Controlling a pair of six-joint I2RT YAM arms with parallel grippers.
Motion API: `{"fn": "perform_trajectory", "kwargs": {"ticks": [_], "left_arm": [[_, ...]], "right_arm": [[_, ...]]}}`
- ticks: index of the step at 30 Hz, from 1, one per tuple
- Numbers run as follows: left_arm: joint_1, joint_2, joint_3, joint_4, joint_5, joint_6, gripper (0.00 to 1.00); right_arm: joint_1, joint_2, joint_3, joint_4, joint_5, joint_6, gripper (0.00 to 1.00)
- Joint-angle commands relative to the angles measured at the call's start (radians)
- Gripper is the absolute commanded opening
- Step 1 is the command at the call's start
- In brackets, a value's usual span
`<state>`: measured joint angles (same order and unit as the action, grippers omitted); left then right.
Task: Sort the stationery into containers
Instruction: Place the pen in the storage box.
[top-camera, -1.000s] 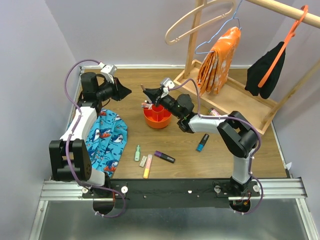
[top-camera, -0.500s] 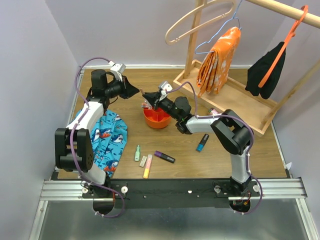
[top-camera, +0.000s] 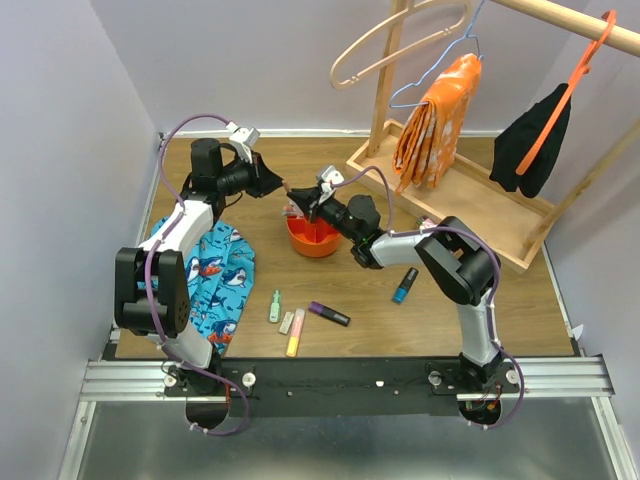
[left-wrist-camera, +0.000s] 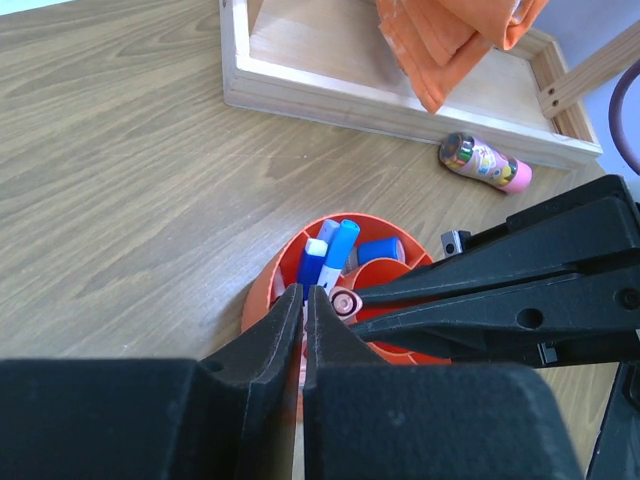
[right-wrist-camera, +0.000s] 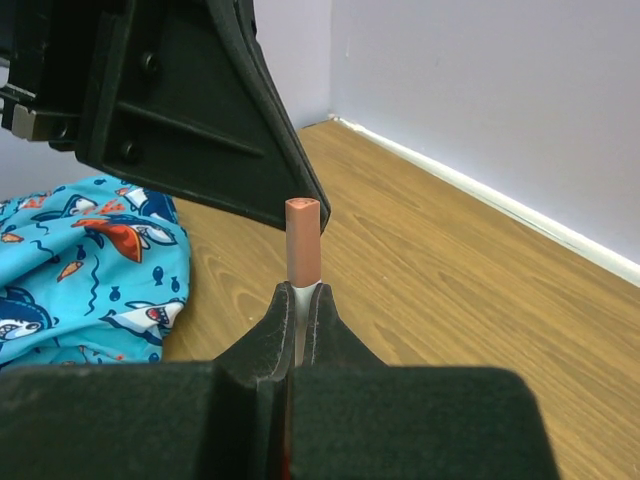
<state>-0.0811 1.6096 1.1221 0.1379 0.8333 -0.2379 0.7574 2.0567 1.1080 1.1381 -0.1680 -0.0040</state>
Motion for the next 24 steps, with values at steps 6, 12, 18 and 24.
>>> {"fn": "perform_trajectory", "kwargs": {"ticks": [6,12,18,24], "left_arm": [[-0.035,0.018,0.03,0.031,0.052,-0.015,0.13],[-0.054,0.013,0.028,0.035,0.059,-0.018,0.13],[-0.059,0.009,0.022,0.034,0.058,-0.017,0.13],[-0.06,-0.004,0.015,0.032,0.05,-0.018,0.13]], "right_arm": [[-0.01,0.031,0.015,0.048,0.004,0.001,0.01],[-0.01,0.031,0.013,0.022,-0.004,-0.02,0.01],[-0.01,0.011,-0.002,-0.005,0.002,-0.044,0.22],[-0.01,-0.024,-0.028,-0.021,0.004,-0.059,0.29]]}}
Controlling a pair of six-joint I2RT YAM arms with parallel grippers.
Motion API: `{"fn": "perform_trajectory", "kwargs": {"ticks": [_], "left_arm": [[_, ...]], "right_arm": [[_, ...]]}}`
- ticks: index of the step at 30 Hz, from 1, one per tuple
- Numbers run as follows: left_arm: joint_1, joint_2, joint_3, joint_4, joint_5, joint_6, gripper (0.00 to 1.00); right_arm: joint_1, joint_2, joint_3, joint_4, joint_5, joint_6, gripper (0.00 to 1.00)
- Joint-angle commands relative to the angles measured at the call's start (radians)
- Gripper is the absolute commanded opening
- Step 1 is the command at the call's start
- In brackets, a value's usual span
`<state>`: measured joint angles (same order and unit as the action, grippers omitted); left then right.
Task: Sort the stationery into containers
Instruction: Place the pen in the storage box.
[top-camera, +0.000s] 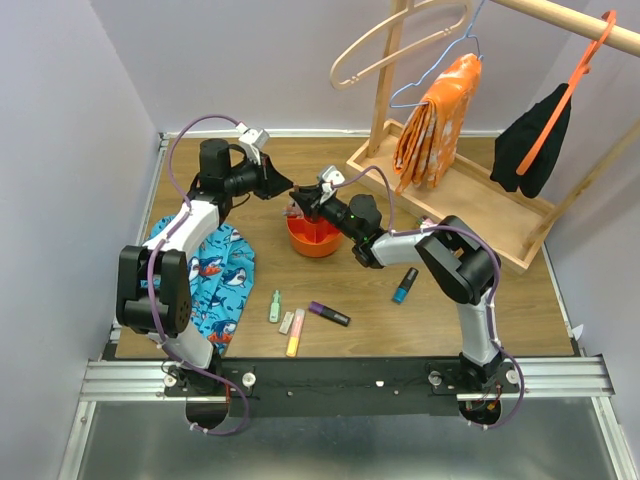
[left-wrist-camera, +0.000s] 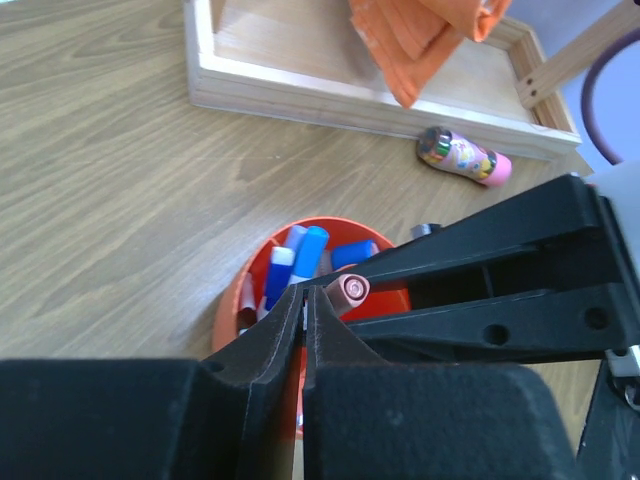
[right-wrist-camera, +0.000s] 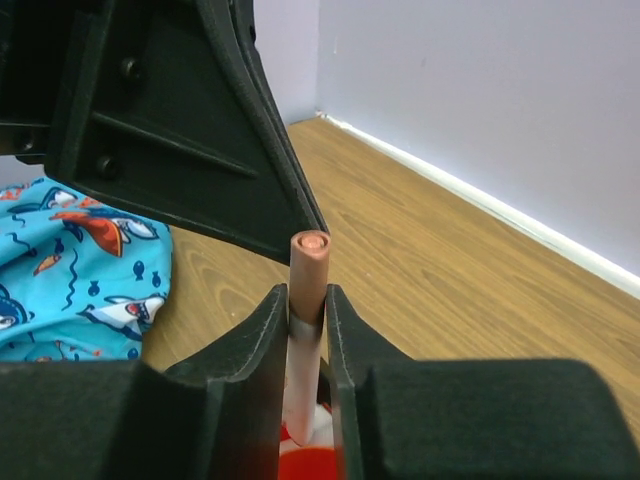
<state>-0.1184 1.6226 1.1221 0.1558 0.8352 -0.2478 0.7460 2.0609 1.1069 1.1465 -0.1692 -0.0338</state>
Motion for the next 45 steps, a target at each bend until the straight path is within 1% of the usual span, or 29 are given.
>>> {"fn": "perform_trajectory", "kwargs": {"ticks": [1,5,8,9,10,12,13,17,23,24,25,27,28,30,31,34,40,42,43,44,45], "left_arm": [[-0.023,-0.017,0.013,0.013,0.047,-0.008,0.13],[-0.023,-0.021,0.012,0.005,0.041,-0.002,0.13],[-0.023,-0.026,0.013,-0.005,0.038,0.01,0.13],[-0.023,-0.026,0.015,-0.009,0.033,0.013,0.13],[-0.023,-0.027,0.013,-0.01,0.028,0.018,0.13],[-0.023,-0.032,0.015,-0.016,0.027,0.024,0.14],[-0.023,-0.033,0.016,-0.019,0.025,0.033,0.14],[-0.017,-0.046,0.025,-0.042,0.025,0.051,0.14],[-0.006,-0.061,0.033,-0.045,0.024,0.051,0.16],[-0.004,-0.059,0.034,-0.045,0.024,0.051,0.18],[-0.001,-0.059,0.039,-0.045,0.024,0.051,0.2],[0.002,-0.063,0.044,-0.045,0.028,0.054,0.25],[0.005,-0.063,0.047,-0.045,0.027,0.056,0.27],[0.006,-0.064,0.051,-0.047,0.027,0.056,0.31],[0.008,-0.063,0.056,-0.048,0.024,0.058,0.35],[0.013,-0.072,0.065,-0.055,0.027,0.064,0.42],[0.029,-0.121,0.079,-0.07,0.024,0.073,0.5],[0.037,-0.147,0.082,-0.09,0.019,0.085,0.53],[0.04,-0.158,0.082,-0.097,0.018,0.094,0.55],[0.043,-0.182,0.076,-0.12,0.013,0.102,0.56],[0.046,-0.194,0.071,-0.131,0.005,0.119,0.58]], "right_arm": [[0.001,-0.031,-0.03,-0.033,0.007,-0.029,0.3],[0.001,-0.059,-0.044,-0.05,0.013,-0.035,0.33],[0.003,-0.07,-0.053,-0.065,0.014,-0.034,0.33],[0.001,-0.074,-0.053,-0.068,0.016,-0.031,0.32],[0.001,-0.076,-0.059,-0.07,0.014,-0.028,0.26],[0.001,-0.076,-0.062,-0.071,0.008,-0.018,0.22],[0.001,-0.076,-0.056,-0.076,0.002,-0.015,0.18],[0.001,-0.056,-0.013,-0.16,-0.023,-0.011,0.17],[0.001,-0.039,0.002,-0.209,-0.013,-0.034,0.17],[0.001,-0.038,0.004,-0.214,-0.009,-0.034,0.19],[0.003,-0.038,0.004,-0.218,-0.004,-0.034,0.26],[0.001,-0.038,0.005,-0.225,0.002,-0.038,0.34],[0.001,-0.039,0.005,-0.226,0.003,-0.037,0.41],[0.001,-0.044,0.011,-0.235,0.005,-0.038,0.45],[0.001,-0.047,0.017,-0.238,0.01,-0.038,0.47],[0.001,-0.079,0.022,-0.261,0.013,-0.04,0.48],[0.003,-0.177,0.021,-0.327,0.005,-0.066,0.49],[0.001,-0.235,0.039,-0.41,0.016,-0.081,0.5],[0.001,-0.252,0.044,-0.448,0.029,-0.083,0.5],[0.003,-0.298,0.047,-0.528,0.042,-0.087,0.5],[0.001,-0.321,0.045,-0.569,0.071,-0.093,0.5]]}}
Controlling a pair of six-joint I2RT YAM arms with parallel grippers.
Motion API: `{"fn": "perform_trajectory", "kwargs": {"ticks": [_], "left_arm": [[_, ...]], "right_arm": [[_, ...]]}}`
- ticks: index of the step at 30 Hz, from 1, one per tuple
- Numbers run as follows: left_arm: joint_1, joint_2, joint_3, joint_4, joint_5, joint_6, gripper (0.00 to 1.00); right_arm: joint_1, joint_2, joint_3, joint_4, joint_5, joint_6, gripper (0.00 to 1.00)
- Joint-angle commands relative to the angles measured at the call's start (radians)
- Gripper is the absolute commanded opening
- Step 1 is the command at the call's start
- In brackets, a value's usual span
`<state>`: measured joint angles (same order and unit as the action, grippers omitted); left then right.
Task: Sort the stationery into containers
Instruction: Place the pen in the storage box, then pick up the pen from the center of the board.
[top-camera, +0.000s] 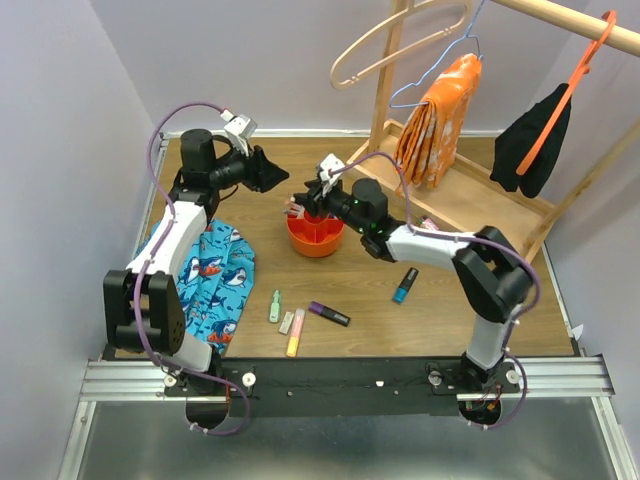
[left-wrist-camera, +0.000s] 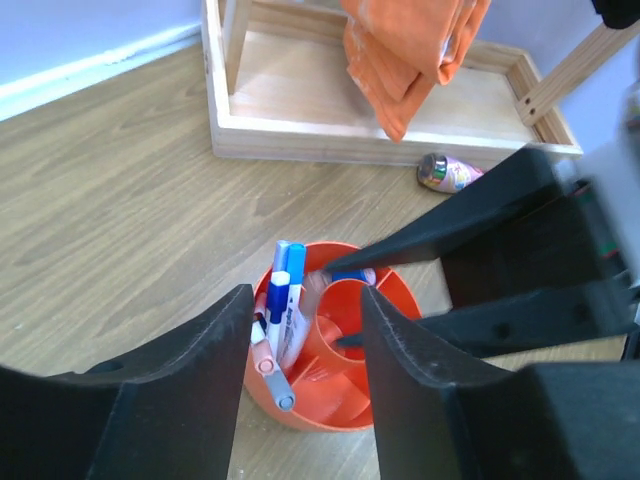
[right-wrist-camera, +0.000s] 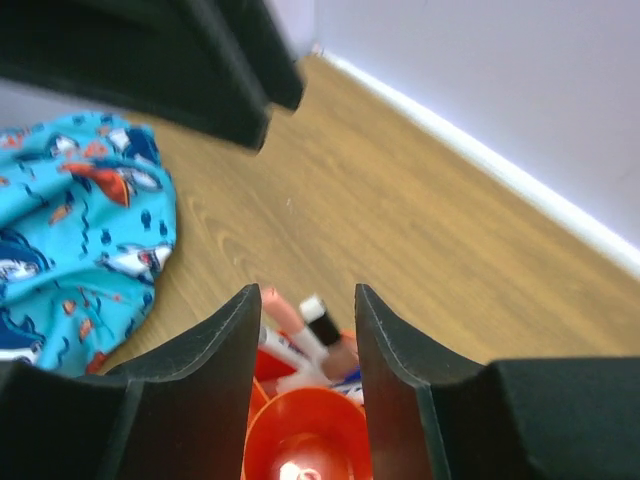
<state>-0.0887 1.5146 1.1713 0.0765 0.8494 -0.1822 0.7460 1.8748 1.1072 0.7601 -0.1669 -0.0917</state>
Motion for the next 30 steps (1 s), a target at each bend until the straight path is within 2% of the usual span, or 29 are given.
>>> {"fn": "perform_trajectory", "kwargs": {"ticks": [1,7,11,12,13,14,16,17,20,21,24,28,30], "left_arm": [[0.02,-0.103,0.004,-0.061,-0.012,0.062,0.61],[0.023,-0.223,-0.048,-0.181,-0.032,0.151,0.7],[0.023,-0.338,-0.132,-0.242,-0.029,0.177,0.75],[0.023,-0.356,-0.146,-0.26,-0.026,0.2,0.76],[0.023,-0.375,-0.159,-0.282,-0.024,0.219,0.78],[0.023,-0.404,-0.179,-0.332,-0.021,0.263,0.79],[0.023,-0.422,-0.188,-0.392,-0.003,0.306,0.8],[0.023,-0.432,-0.191,-0.444,0.005,0.326,0.81],[0.023,-0.442,-0.197,-0.512,0.056,0.375,0.84],[0.023,-0.444,-0.199,-0.523,0.075,0.395,0.84],[0.024,-0.449,-0.213,-0.526,0.163,0.388,0.88],[0.026,-0.445,-0.226,-0.526,0.221,0.363,0.99],[0.029,-0.447,-0.226,-0.531,0.22,0.36,0.99]], "right_arm": [[0.001,-0.161,0.037,-0.224,0.078,-0.045,0.51],[0.0,-0.334,-0.047,-0.588,0.125,-0.135,0.55],[-0.008,-0.436,-0.092,-0.943,0.04,-0.305,0.57],[-0.01,-0.451,-0.092,-1.023,-0.033,-0.362,0.58],[-0.017,-0.48,-0.087,-1.117,-0.078,-0.435,0.58],[-0.025,-0.493,-0.086,-1.282,-0.121,-0.589,0.58],[-0.052,-0.516,-0.099,-1.456,-0.219,-0.785,0.57],[-0.059,-0.531,-0.11,-1.596,-0.226,-0.963,0.57],[-0.076,-0.545,-0.17,-1.708,-0.155,-1.14,0.57],[-0.083,-0.542,-0.181,-1.725,-0.128,-1.24,0.57],[-0.1,-0.51,-0.207,-1.727,-0.077,-1.357,0.57],[-0.105,-0.454,-0.216,-1.69,-0.049,-1.422,0.57],[-0.106,-0.43,-0.213,-1.665,-0.042,-1.439,0.57]]}}
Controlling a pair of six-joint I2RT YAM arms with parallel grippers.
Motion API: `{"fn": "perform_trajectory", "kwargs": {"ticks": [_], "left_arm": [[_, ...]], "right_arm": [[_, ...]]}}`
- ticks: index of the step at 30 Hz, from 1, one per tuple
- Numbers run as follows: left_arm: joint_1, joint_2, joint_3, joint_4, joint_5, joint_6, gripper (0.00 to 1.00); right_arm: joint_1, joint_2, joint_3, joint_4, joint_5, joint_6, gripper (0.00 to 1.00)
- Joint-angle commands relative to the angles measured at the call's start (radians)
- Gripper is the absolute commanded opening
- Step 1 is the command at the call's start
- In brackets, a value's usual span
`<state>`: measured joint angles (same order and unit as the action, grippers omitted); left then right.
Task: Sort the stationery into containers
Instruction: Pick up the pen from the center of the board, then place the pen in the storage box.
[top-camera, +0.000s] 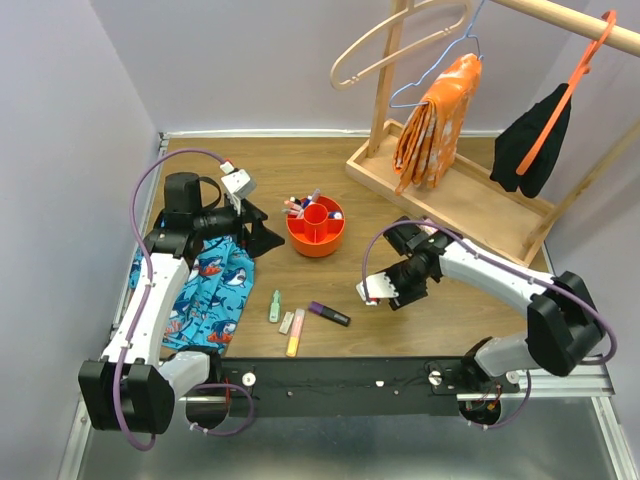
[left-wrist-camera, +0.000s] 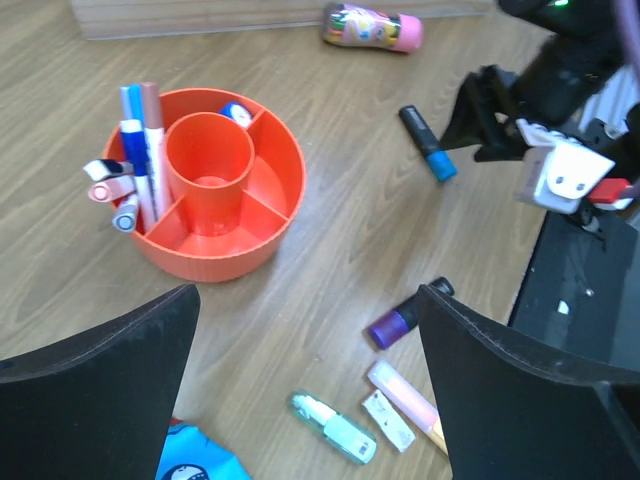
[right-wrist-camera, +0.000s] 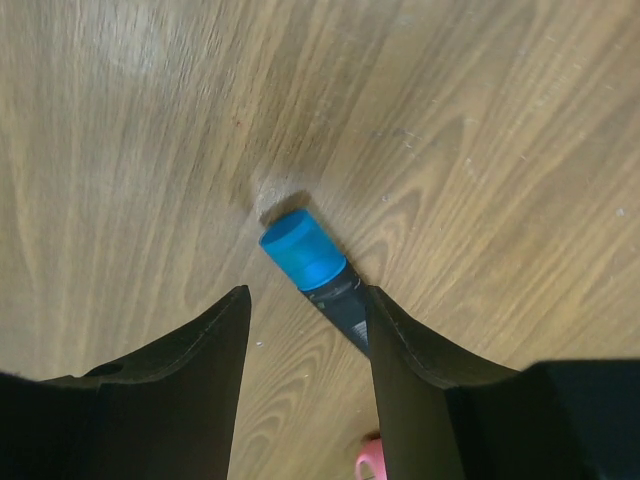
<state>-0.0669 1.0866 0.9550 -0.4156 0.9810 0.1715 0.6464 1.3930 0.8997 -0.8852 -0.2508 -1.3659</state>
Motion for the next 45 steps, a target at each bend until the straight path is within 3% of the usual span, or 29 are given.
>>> {"fn": "perform_trajectory", "kwargs": {"ticks": [1,10,16,19,21,23,26,29,31,34,39,41,45], "left_arm": [[0.009,-0.017,-0.01,-0.038,0.085,0.008,0.99],[0.058,-0.013,-0.013,-0.011,0.054,-0.033,0.99],[0.09,-0.014,-0.018,0.0,0.053,-0.047,0.99],[0.099,-0.013,-0.021,0.014,0.053,-0.058,0.99],[0.099,-0.011,-0.022,0.017,0.051,-0.066,0.99],[0.099,-0.011,-0.021,0.018,0.039,-0.073,0.99],[0.099,-0.014,-0.021,0.014,0.022,-0.072,0.99],[0.101,-0.013,-0.036,0.024,-0.004,-0.081,0.99],[0.101,-0.011,-0.045,0.038,-0.027,-0.093,0.99],[0.099,-0.002,-0.052,0.04,-0.033,-0.105,0.99],[0.101,0.024,-0.041,0.026,-0.033,-0.104,0.99],[0.099,0.038,-0.036,0.023,-0.03,-0.101,0.99],[0.101,0.067,-0.021,0.012,-0.025,-0.099,0.99]], "right_arm": [[-0.013,0.069,-0.005,-0.012,0.042,-0.173,0.57],[-0.016,0.121,-0.041,0.037,0.03,-0.249,0.56],[-0.014,0.166,-0.064,0.092,0.024,-0.257,0.5],[-0.016,0.188,-0.074,0.127,0.03,-0.266,0.38],[-0.016,0.195,-0.058,0.112,0.028,-0.259,0.22],[-0.014,0.176,-0.01,0.054,-0.03,-0.236,0.13],[-0.016,0.138,0.157,0.006,-0.158,-0.135,0.09],[-0.016,0.153,0.352,0.032,-0.298,0.06,0.06],[-0.016,0.172,0.482,0.095,-0.385,0.314,0.05],[-0.024,0.199,0.547,0.303,-0.474,0.699,0.03],[-0.028,0.14,0.377,0.919,-0.483,1.152,0.01],[-0.03,0.135,0.299,1.129,-0.438,1.231,0.01],[-0.028,0.17,0.259,1.278,-0.389,1.327,0.01]]}}
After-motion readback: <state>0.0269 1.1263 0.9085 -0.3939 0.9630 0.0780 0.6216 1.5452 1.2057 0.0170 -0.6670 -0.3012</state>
